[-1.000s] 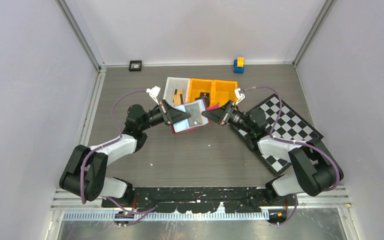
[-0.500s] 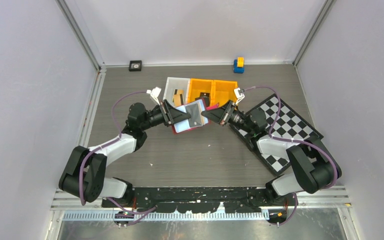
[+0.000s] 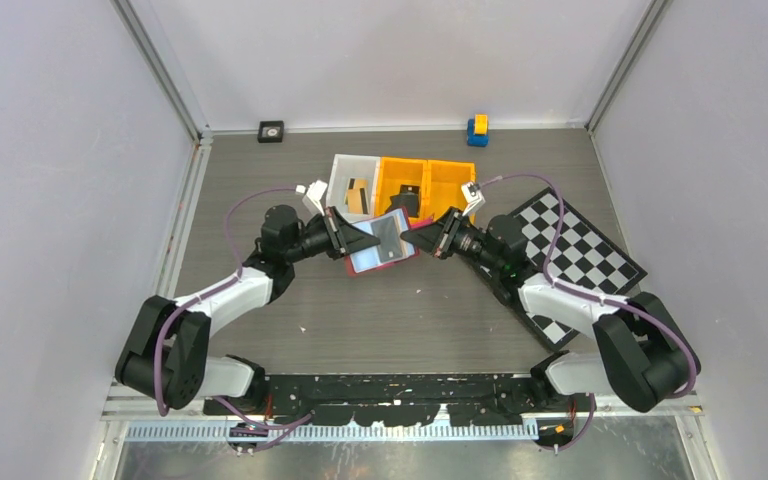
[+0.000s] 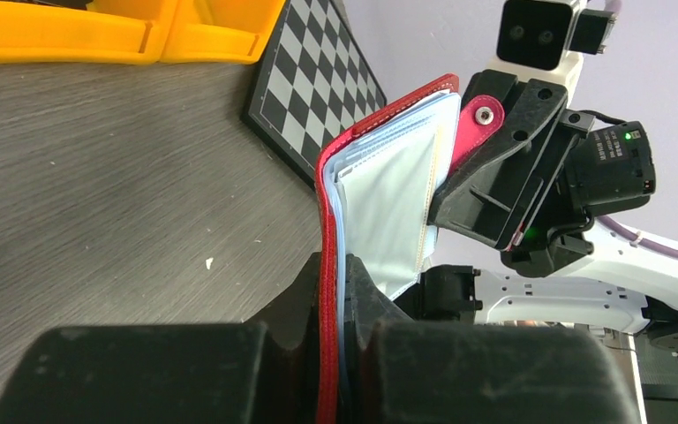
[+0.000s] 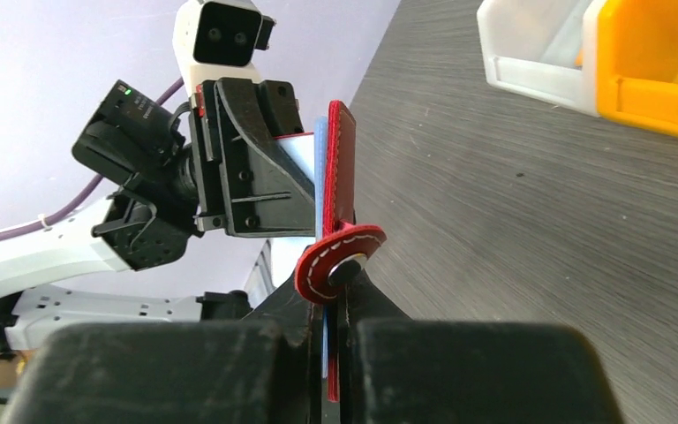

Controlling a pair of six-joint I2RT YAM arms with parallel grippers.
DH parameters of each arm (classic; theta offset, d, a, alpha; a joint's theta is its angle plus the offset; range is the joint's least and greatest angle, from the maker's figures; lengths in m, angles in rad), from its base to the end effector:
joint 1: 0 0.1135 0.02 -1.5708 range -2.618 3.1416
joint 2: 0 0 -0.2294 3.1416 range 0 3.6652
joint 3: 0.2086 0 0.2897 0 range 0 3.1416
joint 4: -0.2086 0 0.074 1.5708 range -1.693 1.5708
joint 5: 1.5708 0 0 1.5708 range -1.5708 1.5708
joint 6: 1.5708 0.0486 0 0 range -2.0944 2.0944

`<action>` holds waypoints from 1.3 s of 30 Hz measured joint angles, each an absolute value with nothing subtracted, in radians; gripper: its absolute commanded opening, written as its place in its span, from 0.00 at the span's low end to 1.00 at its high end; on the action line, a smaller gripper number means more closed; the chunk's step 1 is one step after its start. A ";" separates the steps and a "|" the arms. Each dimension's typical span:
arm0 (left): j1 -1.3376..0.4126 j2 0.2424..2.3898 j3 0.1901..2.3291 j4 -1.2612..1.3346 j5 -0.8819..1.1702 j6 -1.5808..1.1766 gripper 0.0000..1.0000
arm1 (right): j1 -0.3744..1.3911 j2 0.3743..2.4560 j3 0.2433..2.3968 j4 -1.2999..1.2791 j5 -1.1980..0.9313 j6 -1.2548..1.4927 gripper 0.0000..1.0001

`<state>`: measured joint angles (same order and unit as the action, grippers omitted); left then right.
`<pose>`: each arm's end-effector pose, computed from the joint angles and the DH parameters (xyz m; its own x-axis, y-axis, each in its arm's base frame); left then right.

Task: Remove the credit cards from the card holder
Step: Remove the credit card from the card holder.

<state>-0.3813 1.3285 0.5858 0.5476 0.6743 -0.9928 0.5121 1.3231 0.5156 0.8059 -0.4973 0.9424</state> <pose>0.2896 -0.1488 0.1670 -0.8179 -0.3769 -0.4346 0.3187 0.3320 -0.8878 0.2674 0.1769 0.1724 -0.6856 0.4302 -0.5872 -0.4965 0.3136 0.8094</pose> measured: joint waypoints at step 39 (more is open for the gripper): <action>-0.427 1.573 0.590 0.659 0.649 -1.040 0.00 | 0.801 1.185 0.704 0.121 0.070 0.493 0.00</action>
<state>-0.4267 1.5734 0.5900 0.6586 0.6491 -1.0405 0.8013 1.1854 0.7036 0.1207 0.0704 0.4927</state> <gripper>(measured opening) 0.039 0.061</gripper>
